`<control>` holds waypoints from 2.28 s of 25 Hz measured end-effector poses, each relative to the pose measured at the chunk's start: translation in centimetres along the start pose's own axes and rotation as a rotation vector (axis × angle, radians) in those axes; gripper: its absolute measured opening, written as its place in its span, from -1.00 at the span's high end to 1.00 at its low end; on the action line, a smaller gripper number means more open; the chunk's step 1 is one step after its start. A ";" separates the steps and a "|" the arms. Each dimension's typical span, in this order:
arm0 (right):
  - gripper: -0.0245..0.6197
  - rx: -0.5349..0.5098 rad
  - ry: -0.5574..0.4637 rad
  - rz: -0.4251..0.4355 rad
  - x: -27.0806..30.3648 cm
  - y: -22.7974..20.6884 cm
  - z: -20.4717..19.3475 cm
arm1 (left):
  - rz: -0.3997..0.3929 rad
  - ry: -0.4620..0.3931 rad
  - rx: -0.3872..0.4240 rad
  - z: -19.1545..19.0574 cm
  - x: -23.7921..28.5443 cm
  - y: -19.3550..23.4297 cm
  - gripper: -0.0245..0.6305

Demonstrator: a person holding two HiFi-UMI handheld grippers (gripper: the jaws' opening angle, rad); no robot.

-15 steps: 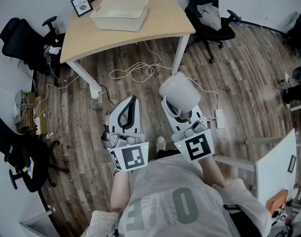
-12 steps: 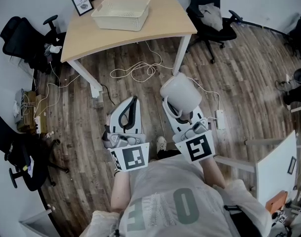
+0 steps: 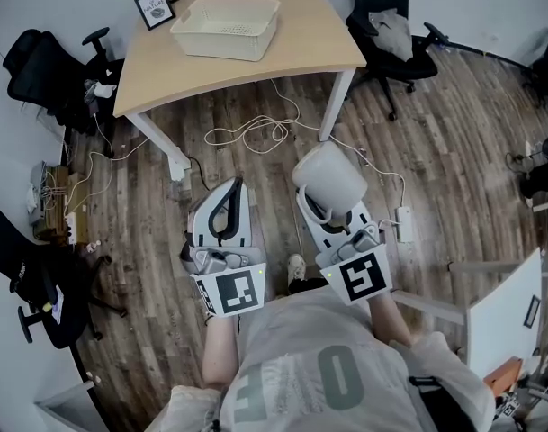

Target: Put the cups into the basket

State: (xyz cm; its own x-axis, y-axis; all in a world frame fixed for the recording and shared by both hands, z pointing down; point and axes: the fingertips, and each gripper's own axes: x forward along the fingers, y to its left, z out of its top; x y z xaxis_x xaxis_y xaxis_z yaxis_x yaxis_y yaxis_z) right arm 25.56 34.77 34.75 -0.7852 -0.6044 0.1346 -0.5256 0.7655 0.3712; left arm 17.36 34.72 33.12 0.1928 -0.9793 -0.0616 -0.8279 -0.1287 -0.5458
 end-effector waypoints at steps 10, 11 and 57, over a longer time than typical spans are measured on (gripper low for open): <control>0.80 -0.007 -0.002 0.024 0.7 -1.6 -0.9 | 0.017 0.014 0.037 -0.7 2.1 1.9 0.91; 0.80 -0.021 0.002 0.028 1.0 -1.7 -0.9 | 0.016 0.021 0.039 -0.6 2.3 2.1 0.91; 0.80 -0.037 0.082 -0.166 44.1 -21.7 1.4 | -0.155 -0.079 -0.058 -18.8 37.9 28.1 0.91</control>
State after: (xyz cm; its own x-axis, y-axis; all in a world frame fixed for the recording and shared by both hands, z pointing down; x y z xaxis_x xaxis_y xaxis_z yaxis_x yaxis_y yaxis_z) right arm 1.88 -8.17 31.36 -0.6583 -0.7392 0.1423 -0.6325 0.6456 0.4280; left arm -8.53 -8.92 31.15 0.3593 -0.9320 -0.0475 -0.8139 -0.2880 -0.5046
